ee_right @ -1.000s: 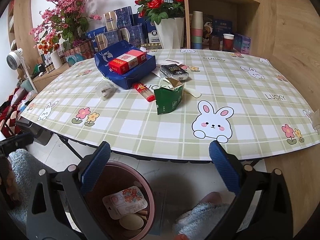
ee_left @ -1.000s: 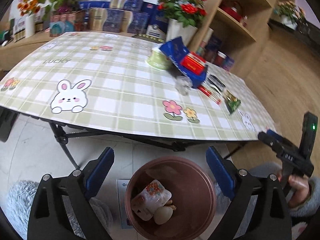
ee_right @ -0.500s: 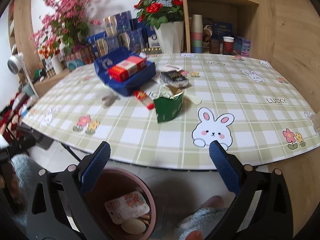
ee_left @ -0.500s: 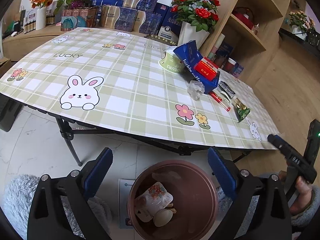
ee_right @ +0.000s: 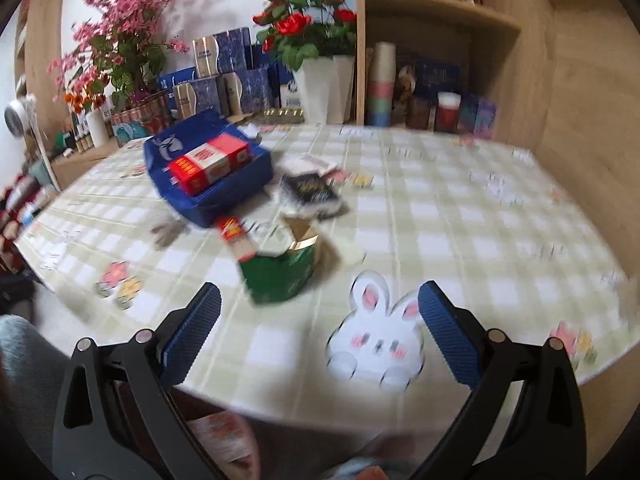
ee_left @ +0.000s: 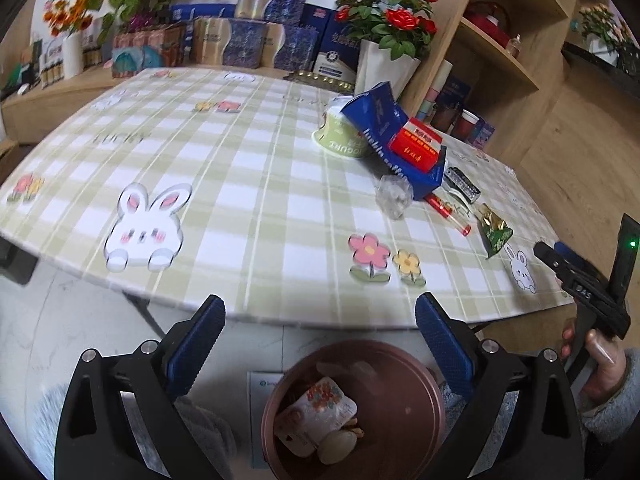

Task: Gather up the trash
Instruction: 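Reach the right tool to the green-gold wrapper and grasp it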

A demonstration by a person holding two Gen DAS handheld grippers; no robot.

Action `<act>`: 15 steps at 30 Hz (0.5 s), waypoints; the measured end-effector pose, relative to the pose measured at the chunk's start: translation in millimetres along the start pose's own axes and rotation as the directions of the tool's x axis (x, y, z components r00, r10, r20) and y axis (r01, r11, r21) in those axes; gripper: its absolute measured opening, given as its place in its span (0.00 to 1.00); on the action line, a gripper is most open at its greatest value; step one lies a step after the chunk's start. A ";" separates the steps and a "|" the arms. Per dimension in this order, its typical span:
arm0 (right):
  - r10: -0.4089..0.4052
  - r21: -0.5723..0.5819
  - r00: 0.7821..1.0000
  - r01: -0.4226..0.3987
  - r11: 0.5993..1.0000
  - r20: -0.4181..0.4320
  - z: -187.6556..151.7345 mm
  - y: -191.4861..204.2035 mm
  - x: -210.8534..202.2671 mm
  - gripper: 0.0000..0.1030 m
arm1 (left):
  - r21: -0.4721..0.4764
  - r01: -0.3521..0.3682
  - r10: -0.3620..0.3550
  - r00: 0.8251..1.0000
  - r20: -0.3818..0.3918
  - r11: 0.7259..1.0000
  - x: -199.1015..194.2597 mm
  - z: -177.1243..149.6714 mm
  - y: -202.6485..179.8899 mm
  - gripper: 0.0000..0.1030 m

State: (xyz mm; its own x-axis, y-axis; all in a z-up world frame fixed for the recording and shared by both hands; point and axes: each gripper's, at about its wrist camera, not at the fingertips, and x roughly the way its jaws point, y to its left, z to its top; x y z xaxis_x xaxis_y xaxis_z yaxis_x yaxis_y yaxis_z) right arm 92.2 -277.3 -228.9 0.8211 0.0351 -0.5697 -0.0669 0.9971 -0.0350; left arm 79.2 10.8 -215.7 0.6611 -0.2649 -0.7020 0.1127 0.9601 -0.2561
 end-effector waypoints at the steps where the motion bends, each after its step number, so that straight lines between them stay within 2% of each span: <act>1: -0.009 -0.013 1.000 0.009 1.000 0.013 1.8 0.9 3.1 0.95 | 0.014 -0.002 0.002 1.000 0.000 1.000 3.2 5.0 -2.7 0.91; 7: 0.061 -0.005 0.998 -0.060 0.998 0.029 12.6 -0.8 29.1 0.94 | 0.062 -0.003 0.003 1.000 -0.005 0.998 24.8 31.9 -17.6 0.91; 13: 0.114 0.022 0.993 -0.113 0.993 -0.029 10.7 1.5 50.0 0.94 | 0.138 -0.006 0.006 1.000 0.000 0.990 45.0 50.0 -38.2 0.91; 15: 0.130 0.039 0.991 -0.129 0.991 -0.037 9.7 1.0 53.1 0.90 | 0.156 -0.005 0.007 1.000 -0.011 0.988 53.7 53.8 -43.4 0.91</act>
State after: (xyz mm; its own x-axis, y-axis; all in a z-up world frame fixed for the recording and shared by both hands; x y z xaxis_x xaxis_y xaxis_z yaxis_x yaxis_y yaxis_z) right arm 141.3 -273.8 -251.2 0.7836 0.1622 -0.5997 -0.1502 0.9861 0.0705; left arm 149.7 -40.2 -206.5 0.6535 -0.2594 -0.7110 0.2240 0.9636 -0.1457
